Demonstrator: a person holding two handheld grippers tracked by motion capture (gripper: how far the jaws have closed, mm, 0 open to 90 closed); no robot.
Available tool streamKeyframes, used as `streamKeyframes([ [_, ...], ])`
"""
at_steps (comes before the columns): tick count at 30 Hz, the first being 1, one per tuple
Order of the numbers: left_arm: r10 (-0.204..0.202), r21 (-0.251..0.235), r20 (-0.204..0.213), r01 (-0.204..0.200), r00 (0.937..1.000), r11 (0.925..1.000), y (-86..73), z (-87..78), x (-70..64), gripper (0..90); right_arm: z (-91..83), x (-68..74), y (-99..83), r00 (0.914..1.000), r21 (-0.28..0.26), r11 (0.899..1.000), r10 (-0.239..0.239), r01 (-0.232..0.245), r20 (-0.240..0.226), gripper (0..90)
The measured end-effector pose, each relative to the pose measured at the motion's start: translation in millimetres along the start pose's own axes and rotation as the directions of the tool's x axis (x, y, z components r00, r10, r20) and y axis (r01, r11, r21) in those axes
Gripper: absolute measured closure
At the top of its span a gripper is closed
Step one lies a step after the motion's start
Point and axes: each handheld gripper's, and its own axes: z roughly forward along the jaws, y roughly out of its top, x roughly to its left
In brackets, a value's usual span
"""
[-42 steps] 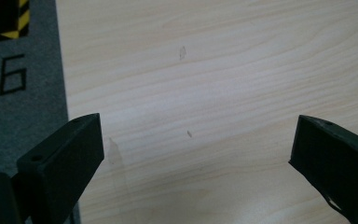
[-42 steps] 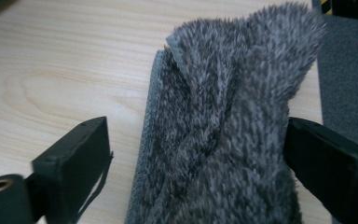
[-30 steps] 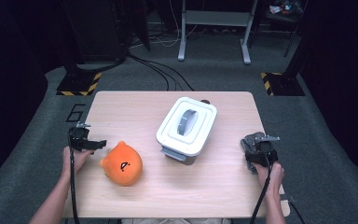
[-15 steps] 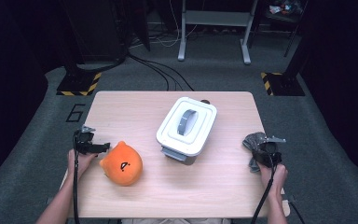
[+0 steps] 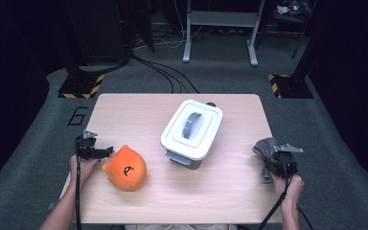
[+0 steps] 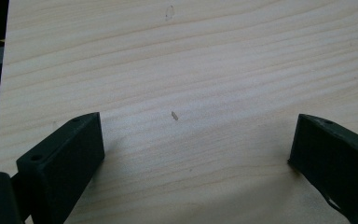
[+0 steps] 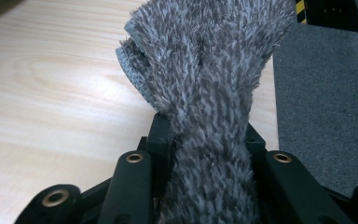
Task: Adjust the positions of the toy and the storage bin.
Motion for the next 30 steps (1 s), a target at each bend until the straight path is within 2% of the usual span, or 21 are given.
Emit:
streamKeyframes([
  [3,-0.003,-0.001,0.001,0.003,1.0,1.0,-0.2,0.0,-0.1,2.5,-12.4,3.5,-8.0,1.0,-0.006,1.0,0.0,0.0,-0.007,65.7],
  [6,-0.003,-0.001,0.001,0.003,1.0,1.0,-0.2,0.0,-0.1,2.5,-20.2,6.8,-18.1,0.9999,-0.003,1.0,-0.014,0.014,-0.005,65.6],
  [10,-0.001,-0.002,0.004,0.001,1.0,1.0,-0.3,0.0,0.2,2.5,-28.5,7.2,-29.9,1.0,0.0,1.0,-0.007,0.007,-0.006,65.3],
  [19,0.002,-0.002,0.003,-0.002,1.0,1.0,-0.3,-0.1,0.3,2.5,-38.1,11.1,-52.2,0.9999,0.002,1.0,0.006,-0.006,-0.009,64.4],
  [23,0.001,-0.002,0.002,-0.001,1.0,1.0,-0.4,-0.1,0.2,2.5,-35.7,16.9,-58.7,1.0,0.016,1.0,-0.007,0.007,-0.002,63.6],
  [25,-0.004,-0.003,0.005,0.004,1.0,1.0,-0.6,-0.2,-0.3,2.5,-27.4,17.1,-63.8,0.9998,0.039,0.999,-0.021,0.021,0.002,60.7],
  [26,-0.006,-0.002,0.006,0.006,1.0,1.0,-0.9,-0.4,-0.6,2.5,-24.4,17.6,-66.0,0.9999,0.057,0.998,-0.013,0.013,-0.002,58.3],
  [27,-0.005,-0.003,0.006,0.005,1.0,1.0,-1.0,-0.4,-0.6,2.5,-22.4,16.7,-67.6,0.9999,0.051,0.999,-0.011,0.012,-0.011,55.3],
  [28,-0.006,-0.004,0.006,0.006,1.0,1.0,-1.1,-0.4,-0.7,2.5,-22.8,17.1,-68.0,0.9999,0.053,0.999,0.005,-0.004,-0.012,50.2],
  [30,-0.006,-0.004,0.006,0.006,1.0,1.0,-1.1,-0.4,-0.7,2.5,-23.4,15.6,-66.1,1.0,0.053,0.999,0.004,-0.004,-0.007,35.3],
])
